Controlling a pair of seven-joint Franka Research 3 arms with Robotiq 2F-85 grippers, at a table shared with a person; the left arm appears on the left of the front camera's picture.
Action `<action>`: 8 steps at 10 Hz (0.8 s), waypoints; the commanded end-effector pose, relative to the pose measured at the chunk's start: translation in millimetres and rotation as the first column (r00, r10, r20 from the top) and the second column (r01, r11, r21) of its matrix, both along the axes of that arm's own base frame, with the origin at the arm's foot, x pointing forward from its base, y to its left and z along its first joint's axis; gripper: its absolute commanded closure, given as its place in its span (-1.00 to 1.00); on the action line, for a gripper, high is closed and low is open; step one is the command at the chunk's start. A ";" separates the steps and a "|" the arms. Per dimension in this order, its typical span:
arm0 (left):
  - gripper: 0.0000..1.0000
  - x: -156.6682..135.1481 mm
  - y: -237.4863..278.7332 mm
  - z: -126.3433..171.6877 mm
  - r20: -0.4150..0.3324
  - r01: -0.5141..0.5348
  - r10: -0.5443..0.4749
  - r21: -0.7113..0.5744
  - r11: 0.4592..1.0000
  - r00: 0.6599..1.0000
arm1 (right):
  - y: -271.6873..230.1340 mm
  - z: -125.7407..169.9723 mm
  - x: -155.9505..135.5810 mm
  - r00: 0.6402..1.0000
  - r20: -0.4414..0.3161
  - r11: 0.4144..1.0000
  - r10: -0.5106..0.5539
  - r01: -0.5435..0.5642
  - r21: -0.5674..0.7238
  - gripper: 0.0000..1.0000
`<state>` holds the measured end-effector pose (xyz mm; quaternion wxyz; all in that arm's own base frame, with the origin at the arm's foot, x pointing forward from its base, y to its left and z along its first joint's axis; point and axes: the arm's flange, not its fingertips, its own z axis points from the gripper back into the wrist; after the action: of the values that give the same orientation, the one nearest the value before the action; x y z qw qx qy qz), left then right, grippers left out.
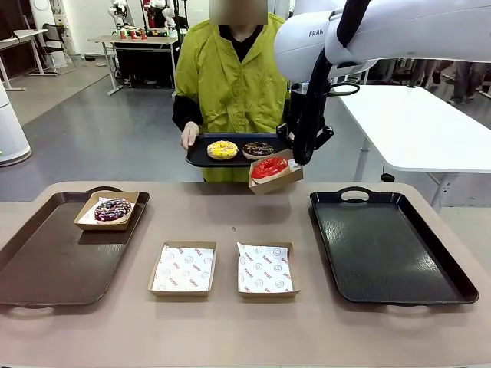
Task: Individually package the donuts and arrange them on the tray.
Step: Place the picked Paper togo box on the Handle tray while simultaneously picking up another Paper togo box from the table with the other hand.
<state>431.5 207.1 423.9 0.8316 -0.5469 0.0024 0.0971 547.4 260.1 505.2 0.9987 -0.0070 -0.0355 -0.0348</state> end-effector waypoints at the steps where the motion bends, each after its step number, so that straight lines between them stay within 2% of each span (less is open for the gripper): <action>1: -1.00 -0.5 0.3 0.8 0.002 -0.001 0.001 0.000 1.000 1.000 | -1.9 -1.6 -4.3 1.000 -0.005 1.000 -0.004 0.004 0.006 1.00; 2: -1.00 0.0 0.0 0.0 0.000 0.000 0.000 0.000 1.000 1.000 | 0.0 0.0 0.0 1.000 0.000 1.000 0.000 0.000 0.000 0.97; 3: -1.00 2.5 -4.8 7.7 -0.034 -0.021 0.022 0.026 0.999 0.999 | -13.8 6.7 -7.0 0.998 0.004 0.997 0.067 -0.067 0.047 0.97; 5: -1.00 2.2 -31.2 41.3 -0.035 0.006 -0.002 0.141 0.990 0.999 | -56.5 28.6 -24.9 0.995 0.019 0.993 0.094 -0.095 0.065 0.97; 6: -1.00 3.1 -52.1 58.2 -0.043 0.049 -0.042 0.194 0.980 0.998 | -81.6 34.0 -28.9 0.996 0.052 0.993 0.070 -0.075 0.088 0.97; 8: -1.00 1.9 -107.8 78.3 -0.071 0.131 -0.114 0.328 0.936 0.991 | -131.4 25.2 -29.6 0.996 0.047 0.994 0.071 -0.074 0.078 0.97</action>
<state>440.0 124.3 504.0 0.8970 -0.4363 0.0300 0.0645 524.3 146.4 549.1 0.9983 0.0253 -0.0527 -0.0071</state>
